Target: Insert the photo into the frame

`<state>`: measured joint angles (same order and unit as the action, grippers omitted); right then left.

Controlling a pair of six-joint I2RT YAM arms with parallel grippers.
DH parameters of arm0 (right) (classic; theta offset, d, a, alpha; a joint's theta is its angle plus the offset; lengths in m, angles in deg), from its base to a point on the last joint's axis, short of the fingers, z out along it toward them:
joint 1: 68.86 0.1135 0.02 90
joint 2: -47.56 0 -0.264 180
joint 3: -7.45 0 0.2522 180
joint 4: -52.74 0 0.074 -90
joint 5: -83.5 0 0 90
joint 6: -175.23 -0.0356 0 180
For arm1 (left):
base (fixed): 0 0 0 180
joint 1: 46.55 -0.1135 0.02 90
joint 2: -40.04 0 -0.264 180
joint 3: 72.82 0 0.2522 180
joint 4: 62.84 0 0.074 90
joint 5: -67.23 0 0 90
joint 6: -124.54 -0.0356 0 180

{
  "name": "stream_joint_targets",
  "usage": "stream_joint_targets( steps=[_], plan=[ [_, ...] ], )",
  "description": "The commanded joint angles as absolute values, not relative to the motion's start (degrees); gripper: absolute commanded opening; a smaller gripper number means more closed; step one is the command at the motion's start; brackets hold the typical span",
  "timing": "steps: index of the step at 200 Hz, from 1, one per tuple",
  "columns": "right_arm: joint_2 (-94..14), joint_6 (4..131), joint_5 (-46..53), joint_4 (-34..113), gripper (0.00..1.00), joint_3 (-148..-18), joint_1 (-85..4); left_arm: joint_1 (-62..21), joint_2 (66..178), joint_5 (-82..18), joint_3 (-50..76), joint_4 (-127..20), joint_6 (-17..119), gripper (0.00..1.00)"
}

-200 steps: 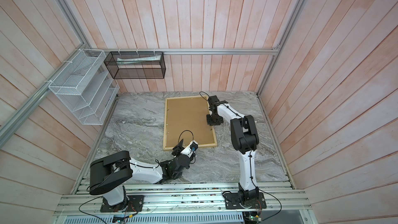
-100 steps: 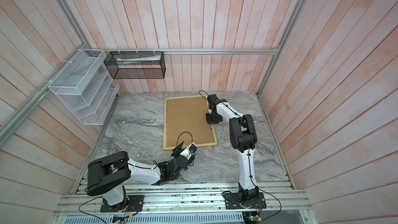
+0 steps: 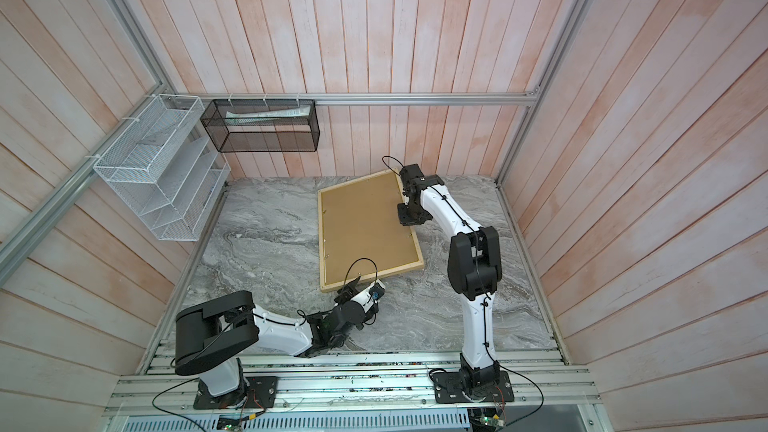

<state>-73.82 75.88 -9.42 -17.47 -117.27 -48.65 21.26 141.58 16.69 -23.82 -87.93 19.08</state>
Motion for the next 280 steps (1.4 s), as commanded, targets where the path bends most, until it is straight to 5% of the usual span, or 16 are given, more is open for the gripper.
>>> stream_joint_targets(
  steps=[1, 144, 253, 280],
  plan=[
    [-70.82, 75.91, -9.26, -19.65, 0.00, -120.74, -47.79, 20.95, 144.82, 18.07, -21.47, -91.66, 15.37, 0.74],
    [-67.49, 74.96, -10.65, -20.38, 0.00, -118.69, -46.43, 16.04, 160.72, 25.52, -10.18, -106.47, -2.66, 0.70],
    [-64.32, 74.43, -11.48, -18.98, 0.00, -116.21, -46.56, 16.12, 161.08, 27.60, -8.85, -112.12, -7.28, 0.21],
    [-60.37, 73.85, -10.43, -17.28, 0.16, -115.71, -47.68, 16.28, 158.45, 27.75, -9.60, -111.30, -6.56, 0.15]
  ],
)
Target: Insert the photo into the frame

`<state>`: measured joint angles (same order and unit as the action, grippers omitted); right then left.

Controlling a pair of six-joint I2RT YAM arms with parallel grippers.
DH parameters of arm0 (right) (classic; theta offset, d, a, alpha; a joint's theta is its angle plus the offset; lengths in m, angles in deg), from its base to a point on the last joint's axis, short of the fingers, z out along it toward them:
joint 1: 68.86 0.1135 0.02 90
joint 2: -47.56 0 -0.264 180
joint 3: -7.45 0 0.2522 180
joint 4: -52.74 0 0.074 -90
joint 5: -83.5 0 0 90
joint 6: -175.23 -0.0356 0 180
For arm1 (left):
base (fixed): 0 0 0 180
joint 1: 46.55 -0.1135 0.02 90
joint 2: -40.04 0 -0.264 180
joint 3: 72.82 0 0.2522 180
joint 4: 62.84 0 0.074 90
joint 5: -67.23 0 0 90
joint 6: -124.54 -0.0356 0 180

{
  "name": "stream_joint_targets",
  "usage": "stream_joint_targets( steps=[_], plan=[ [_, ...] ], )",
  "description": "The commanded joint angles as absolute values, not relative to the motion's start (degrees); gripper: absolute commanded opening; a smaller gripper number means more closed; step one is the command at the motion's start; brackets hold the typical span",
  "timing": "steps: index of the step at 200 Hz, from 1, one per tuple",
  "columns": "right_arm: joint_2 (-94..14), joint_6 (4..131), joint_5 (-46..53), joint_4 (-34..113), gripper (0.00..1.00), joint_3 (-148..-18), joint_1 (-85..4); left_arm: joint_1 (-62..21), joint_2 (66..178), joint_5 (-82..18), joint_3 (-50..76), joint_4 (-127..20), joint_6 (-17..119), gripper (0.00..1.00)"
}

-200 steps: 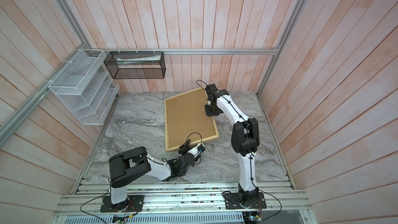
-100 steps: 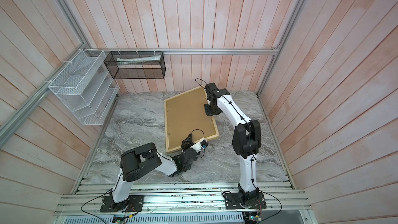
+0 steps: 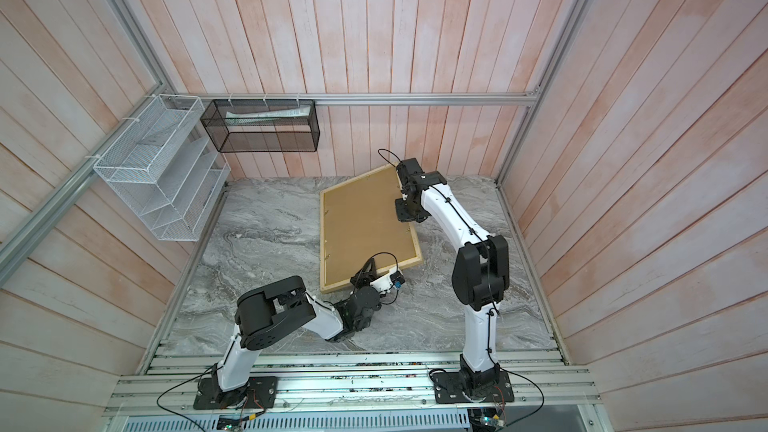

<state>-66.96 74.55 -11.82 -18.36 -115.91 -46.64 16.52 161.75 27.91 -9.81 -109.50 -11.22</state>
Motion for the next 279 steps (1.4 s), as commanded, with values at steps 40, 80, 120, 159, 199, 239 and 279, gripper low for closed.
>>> stream_joint_targets(
  steps=[40, 80, 120, 159, 199, 239, 279],
  plan=[
    [-48.99, 70.70, -10.04, -10.11, 0.29, -109.99, -51.13, 18.20, 153.08, 28.39, -10.11, -109.96, -5.06, 0.12],
    [-32.92, 66.82, -7.58, 3.31, 0.44, -97.59, -58.17, 20.47, 148.11, 29.97, -8.64, -106.61, -1.77, 0.08],
    [-30.43, 67.18, -5.97, 3.67, 0.47, -93.78, -62.70, 21.48, 141.34, 32.96, -6.84, -102.23, 3.81, 0.05],
    [-31.51, 66.52, -2.92, 7.06, 0.47, -88.86, -62.97, 20.96, 131.48, 37.14, -8.94, -98.77, 13.49, 0.04],
    [-32.71, 65.16, 0.68, 11.30, 0.47, -84.46, -63.04, 19.89, 119.31, 37.79, -14.37, -84.54, 36.21, 0.00],
    [-34.31, 64.73, 3.32, 13.54, 0.47, -82.04, -62.88, 20.69, 111.39, 36.89, -19.88, -74.45, 51.73, 0.00],
    [-34.46, 64.77, 3.78, 14.55, 0.46, -80.51, -62.74, 25.72, 109.20, 39.24, -20.37, -68.47, 56.88, 0.00]
  ],
)
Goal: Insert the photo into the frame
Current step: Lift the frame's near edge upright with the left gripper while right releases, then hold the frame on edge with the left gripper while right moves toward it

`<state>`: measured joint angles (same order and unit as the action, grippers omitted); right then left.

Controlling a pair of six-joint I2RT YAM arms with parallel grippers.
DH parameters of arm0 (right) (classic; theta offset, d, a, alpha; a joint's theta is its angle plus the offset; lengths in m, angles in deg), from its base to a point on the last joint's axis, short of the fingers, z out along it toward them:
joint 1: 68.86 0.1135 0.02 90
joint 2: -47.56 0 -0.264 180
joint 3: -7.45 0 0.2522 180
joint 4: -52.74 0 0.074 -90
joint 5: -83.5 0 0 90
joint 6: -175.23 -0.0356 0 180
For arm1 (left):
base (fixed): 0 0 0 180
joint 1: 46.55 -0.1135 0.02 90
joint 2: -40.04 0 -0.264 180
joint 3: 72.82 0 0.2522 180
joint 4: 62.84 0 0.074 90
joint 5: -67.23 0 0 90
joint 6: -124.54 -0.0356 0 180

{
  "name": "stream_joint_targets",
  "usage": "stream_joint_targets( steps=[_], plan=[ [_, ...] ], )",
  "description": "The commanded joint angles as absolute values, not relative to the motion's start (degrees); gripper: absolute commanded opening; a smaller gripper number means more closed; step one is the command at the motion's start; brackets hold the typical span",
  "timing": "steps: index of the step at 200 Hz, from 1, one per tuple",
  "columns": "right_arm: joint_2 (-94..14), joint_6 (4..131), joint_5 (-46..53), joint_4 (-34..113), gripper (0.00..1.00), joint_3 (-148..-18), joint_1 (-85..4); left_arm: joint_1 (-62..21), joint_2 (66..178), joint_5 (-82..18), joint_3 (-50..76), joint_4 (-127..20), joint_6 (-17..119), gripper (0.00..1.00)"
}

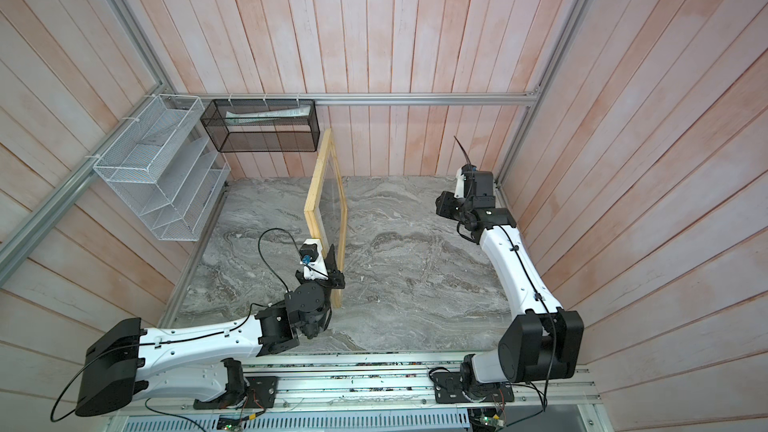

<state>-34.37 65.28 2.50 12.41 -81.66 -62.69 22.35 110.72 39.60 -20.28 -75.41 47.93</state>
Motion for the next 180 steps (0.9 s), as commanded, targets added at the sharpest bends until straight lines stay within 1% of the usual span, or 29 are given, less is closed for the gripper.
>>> stream_joint_targets(
  steps=[1, 23, 50, 79, 91, 104, 117, 145, 180],
  plan=[
    [-34.45, 64.76, 3.78, 14.59, 0.46, -80.41, -62.73, 25.88, 109.12, 39.30, -20.29, -68.13, 57.18, 0.00],
    [-34.35, 64.06, 4.72, 16.21, 0.46, -78.79, -62.62, 28.37, 106.95, 41.87, -20.39, -61.37, 64.73, 0.00],
    [-35.04, 61.91, 5.52, 19.38, 0.46, -76.47, -62.36, 30.84, 105.54, 47.05, -21.92, -57.64, 71.62, 0.00],
    [-36.23, 55.38, 11.06, 27.35, 0.44, -69.78, -61.30, 32.25, 106.98, 52.03, -22.10, -55.74, 75.41, 0.00],
    [-36.84, 51.92, 13.59, 32.38, 0.44, -65.48, -59.97, 32.80, 108.28, 54.44, -21.53, -51.43, 79.55, 0.00],
    [-38.08, 49.09, 14.38, 36.93, 0.44, -61.67, -57.87, 33.16, 109.81, 56.62, -19.97, -42.37, 89.57, 0.00],
    [-40.13, 47.34, 15.72, 39.92, 0.44, -59.20, -56.00, 33.32, 111.68, 57.78, -17.65, -29.80, 101.58, 0.00],
    [-44.80, 46.32, 17.66, 42.59, 0.44, -58.61, -52.42, 33.94, 117.74, 59.23, -11.84, -4.59, 125.49, 0.00],
    [-47.61, 46.86, 18.01, 41.29, 0.44, -61.10, -50.72, 33.97, 130.03, 59.01, -3.54, 35.06, 172.04, 0.00]
  ],
)
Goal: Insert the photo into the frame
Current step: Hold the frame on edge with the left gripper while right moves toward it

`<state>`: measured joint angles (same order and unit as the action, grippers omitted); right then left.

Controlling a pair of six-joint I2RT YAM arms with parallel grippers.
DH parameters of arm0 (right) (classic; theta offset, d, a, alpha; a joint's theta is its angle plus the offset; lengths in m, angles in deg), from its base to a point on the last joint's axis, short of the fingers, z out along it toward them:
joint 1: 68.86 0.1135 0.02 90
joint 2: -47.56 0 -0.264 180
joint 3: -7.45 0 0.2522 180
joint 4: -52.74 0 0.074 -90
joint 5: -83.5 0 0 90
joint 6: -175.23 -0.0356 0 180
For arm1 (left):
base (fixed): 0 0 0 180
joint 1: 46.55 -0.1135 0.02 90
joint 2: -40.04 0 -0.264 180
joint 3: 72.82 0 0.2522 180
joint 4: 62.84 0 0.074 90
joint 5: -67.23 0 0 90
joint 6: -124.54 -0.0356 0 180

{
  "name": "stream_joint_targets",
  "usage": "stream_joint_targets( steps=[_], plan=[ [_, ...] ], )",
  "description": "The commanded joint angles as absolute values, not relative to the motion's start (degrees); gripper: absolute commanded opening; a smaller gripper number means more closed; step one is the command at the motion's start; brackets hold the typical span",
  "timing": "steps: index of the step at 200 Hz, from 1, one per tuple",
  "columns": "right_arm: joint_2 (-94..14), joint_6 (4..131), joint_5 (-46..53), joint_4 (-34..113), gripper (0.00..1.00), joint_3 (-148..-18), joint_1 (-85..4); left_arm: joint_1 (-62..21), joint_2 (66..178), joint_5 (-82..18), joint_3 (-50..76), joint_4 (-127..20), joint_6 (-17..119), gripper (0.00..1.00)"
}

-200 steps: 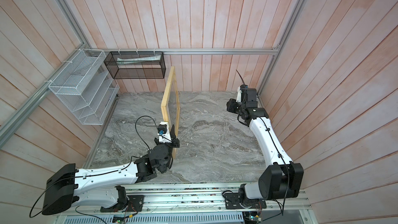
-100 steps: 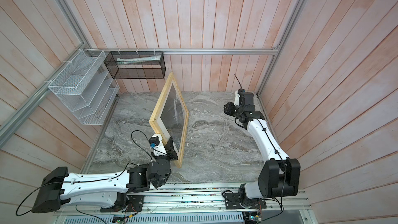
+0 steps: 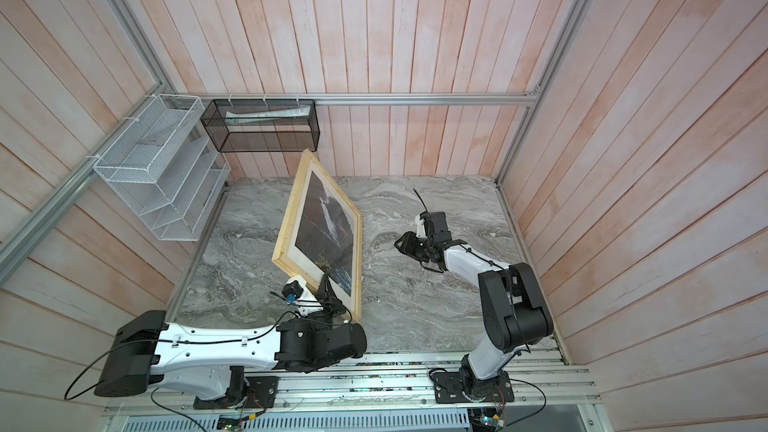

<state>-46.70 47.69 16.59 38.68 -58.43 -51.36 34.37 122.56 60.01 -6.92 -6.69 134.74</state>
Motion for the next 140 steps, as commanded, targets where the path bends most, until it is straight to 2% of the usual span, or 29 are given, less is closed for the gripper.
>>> stream_joint_targets(
  steps=[1, 20, 43, 75, 113, 140],
  plan=[
    [-47.70, 46.89, 18.06, 41.23, 0.44, -61.17, -50.70, 34.01, 130.48, 58.99, -3.31, 36.28, 173.56, 0.00],
    [-47.83, 47.64, 17.59, 40.00, 0.44, -62.02, -50.51, 34.26, 136.15, 59.57, 0.18, 39.17, 174.85, 0.00],
    [-46.95, 49.20, 15.59, 37.99, 0.44, -62.54, -50.54, 34.40, 137.87, 60.46, 2.20, 39.19, 173.39, 0.00],
    [-45.78, 50.67, 13.04, 36.05, 0.44, -63.06, -50.52, 34.40, 134.32, 60.97, -0.76, 39.16, 176.05, 0.00],
    [-45.91, 52.24, 11.86, 33.41, 0.43, -65.07, -50.58, 36.43, 129.77, 62.52, -1.56, 39.21, 171.66, 0.00],
    [-45.56, 54.09, 11.26, 31.36, 0.44, -67.22, -50.50, 37.48, 126.19, 62.66, -6.23, 39.16, 175.88, 0.00]
  ],
)
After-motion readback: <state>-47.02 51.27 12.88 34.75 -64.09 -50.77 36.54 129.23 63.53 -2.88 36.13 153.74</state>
